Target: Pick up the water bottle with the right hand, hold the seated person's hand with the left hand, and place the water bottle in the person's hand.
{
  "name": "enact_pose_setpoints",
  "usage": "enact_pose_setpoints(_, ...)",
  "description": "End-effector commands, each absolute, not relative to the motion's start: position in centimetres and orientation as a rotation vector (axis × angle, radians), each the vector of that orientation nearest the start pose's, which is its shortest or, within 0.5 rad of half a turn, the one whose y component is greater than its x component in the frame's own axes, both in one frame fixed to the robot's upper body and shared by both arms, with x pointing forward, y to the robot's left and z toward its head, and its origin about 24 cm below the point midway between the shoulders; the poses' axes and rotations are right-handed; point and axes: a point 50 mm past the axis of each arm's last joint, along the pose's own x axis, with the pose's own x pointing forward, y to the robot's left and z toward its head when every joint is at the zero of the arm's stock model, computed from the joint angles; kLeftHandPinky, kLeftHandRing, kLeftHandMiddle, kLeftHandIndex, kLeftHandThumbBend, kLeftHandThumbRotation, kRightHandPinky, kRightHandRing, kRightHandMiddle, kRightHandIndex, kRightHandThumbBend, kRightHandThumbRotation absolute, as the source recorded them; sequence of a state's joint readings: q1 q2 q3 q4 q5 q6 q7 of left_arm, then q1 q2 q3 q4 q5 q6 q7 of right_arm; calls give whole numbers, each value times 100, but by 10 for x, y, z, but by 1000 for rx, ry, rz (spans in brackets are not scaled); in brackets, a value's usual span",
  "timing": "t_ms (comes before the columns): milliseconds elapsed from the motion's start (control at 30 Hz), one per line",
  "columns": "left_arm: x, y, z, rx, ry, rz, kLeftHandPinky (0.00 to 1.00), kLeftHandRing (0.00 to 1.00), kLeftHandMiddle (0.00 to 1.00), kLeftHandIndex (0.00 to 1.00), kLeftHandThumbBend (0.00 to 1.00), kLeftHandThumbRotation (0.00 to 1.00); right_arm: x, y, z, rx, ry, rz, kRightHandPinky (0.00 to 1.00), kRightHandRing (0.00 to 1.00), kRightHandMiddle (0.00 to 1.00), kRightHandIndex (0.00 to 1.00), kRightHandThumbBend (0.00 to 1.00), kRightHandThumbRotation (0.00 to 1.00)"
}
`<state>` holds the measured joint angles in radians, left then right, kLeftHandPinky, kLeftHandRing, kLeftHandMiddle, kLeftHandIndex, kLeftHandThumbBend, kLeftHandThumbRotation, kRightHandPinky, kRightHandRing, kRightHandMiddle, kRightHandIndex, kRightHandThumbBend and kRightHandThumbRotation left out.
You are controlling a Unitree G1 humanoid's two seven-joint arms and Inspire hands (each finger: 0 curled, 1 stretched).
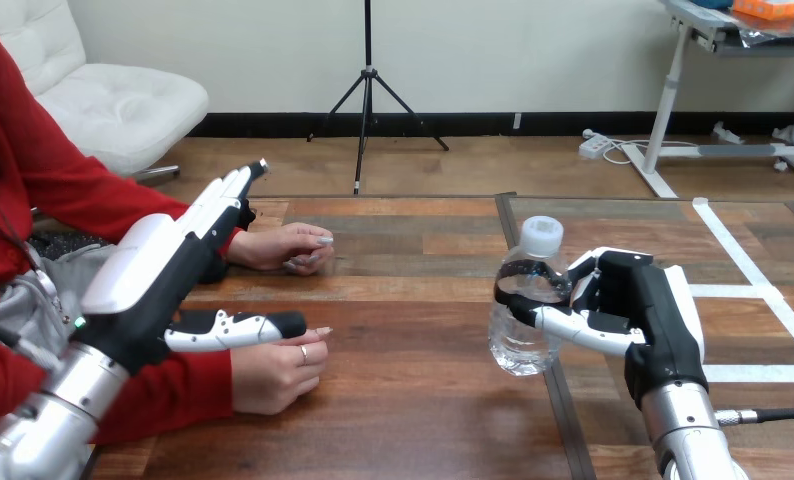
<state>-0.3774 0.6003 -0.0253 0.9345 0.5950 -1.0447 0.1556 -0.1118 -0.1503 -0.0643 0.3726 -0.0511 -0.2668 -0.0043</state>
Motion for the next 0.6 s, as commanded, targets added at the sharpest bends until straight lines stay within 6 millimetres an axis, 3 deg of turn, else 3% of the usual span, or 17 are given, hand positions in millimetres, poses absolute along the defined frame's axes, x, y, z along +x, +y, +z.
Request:
enact_pose_setpoints(0,300,254,92,1039,-504,-352,87,98,100,100,100,71,279,-184,44,-179,-140,-18,3,7,12,11,51,0)
enact_pose_setpoints(400,305,266,110,1164,-424,-468,73,83,89,91,100,60,280,-183,45,-164,-136,-11,3,7,12,12,51,0)
enact_pose_setpoints(567,309,270,115,1231,-371,-517,72,80,86,89,100,57,280,-183,46,-165,-138,-8,3,7,12,12,52,0)
